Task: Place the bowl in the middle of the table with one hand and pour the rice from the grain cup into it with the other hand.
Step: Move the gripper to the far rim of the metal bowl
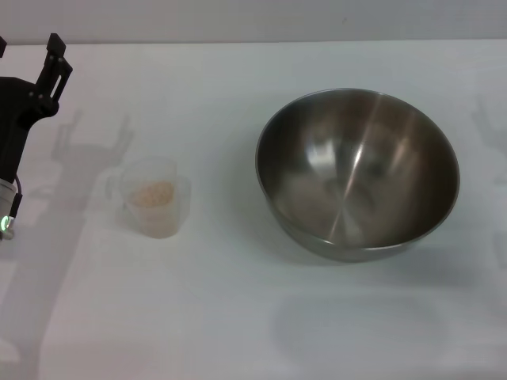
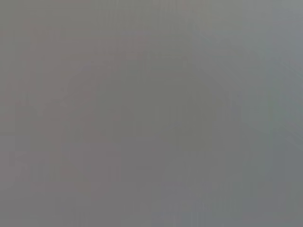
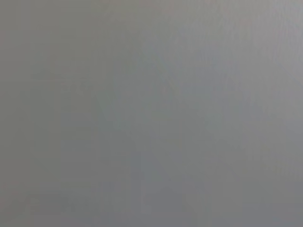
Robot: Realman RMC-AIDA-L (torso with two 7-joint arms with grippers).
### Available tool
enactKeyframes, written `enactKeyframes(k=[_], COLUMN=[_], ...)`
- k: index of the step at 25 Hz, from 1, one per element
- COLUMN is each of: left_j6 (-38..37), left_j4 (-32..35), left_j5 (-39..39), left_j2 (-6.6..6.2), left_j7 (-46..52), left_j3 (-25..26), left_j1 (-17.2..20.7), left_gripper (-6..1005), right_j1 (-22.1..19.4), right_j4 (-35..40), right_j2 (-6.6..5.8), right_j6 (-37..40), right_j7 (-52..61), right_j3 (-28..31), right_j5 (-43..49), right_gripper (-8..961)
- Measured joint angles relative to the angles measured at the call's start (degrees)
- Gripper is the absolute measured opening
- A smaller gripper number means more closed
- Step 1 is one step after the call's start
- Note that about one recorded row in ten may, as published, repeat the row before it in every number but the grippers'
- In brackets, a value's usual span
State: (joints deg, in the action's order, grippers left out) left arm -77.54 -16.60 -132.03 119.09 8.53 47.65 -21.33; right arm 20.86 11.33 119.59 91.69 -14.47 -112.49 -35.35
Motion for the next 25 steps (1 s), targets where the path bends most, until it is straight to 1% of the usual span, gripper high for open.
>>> enactKeyframes(k=[16,25], left_j6=[0.2,0.3], left_j4=[0.1,0.1], left_j5=[0.0,0.0], left_j2=[0.0,0.0], left_j7=[-0.2,-0.2], left_j3=[0.2,0.2], left_j1=[-0.5,-0.6], left_gripper=[793,789], right_j1=[1.5,1.6], right_j4=[0.0,-0.2], right_j2=[-0.31,-0.33], right_j6=[-0.2,-0.9], right_j7=[0.1,0.1], right_j3=[0.0,0.0], right_j5=[0.0,0.0], right_gripper=[817,816])
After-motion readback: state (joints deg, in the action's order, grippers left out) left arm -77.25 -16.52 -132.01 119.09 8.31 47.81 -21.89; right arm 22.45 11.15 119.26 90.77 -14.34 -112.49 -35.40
